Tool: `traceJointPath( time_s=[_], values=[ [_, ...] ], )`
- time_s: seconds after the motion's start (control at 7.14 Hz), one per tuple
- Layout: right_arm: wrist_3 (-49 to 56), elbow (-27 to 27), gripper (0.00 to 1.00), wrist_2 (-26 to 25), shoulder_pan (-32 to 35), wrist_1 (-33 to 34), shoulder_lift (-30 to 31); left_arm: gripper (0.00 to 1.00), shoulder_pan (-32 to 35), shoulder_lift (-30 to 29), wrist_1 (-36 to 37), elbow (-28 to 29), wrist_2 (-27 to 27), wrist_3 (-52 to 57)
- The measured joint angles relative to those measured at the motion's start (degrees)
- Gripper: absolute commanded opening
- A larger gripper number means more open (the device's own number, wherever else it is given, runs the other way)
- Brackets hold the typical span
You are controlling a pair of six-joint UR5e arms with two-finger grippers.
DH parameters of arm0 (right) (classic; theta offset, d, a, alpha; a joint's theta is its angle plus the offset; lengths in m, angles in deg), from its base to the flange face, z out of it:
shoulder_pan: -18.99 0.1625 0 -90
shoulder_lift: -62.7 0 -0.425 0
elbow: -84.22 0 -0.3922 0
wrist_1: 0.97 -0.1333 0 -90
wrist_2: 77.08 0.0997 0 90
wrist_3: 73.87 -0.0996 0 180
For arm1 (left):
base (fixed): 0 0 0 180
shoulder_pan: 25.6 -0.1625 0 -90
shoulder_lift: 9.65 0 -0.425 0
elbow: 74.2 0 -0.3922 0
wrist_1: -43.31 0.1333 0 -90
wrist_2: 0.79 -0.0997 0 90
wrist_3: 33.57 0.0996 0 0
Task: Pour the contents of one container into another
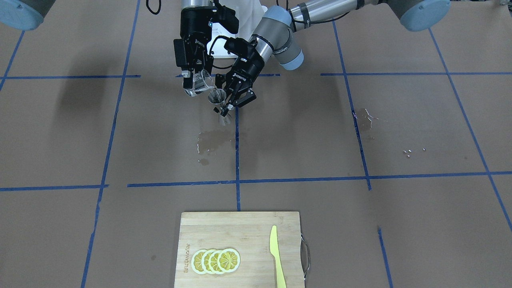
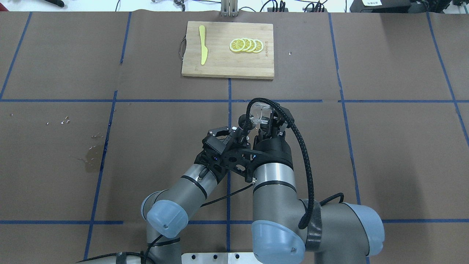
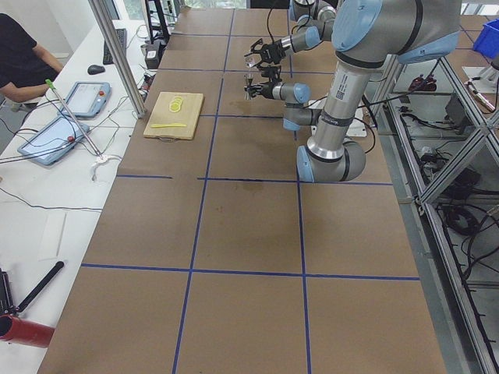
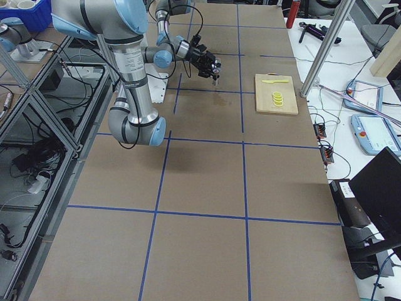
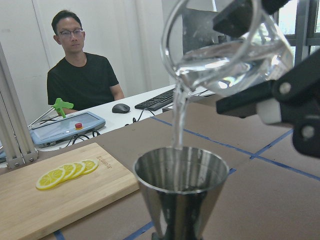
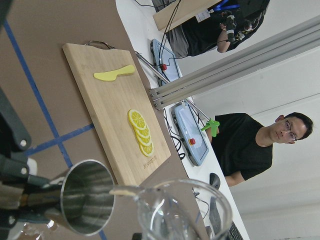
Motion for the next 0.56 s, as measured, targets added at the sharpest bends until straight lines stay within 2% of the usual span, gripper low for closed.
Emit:
traceJointPath(
  time_s=[0.56],
  values=[
    [7.2,0.0,0.0,-0.2,0.3,0.1,0.0,0.0,0.0,0.0,0.0,0.0,0.0,0.0]
  ],
)
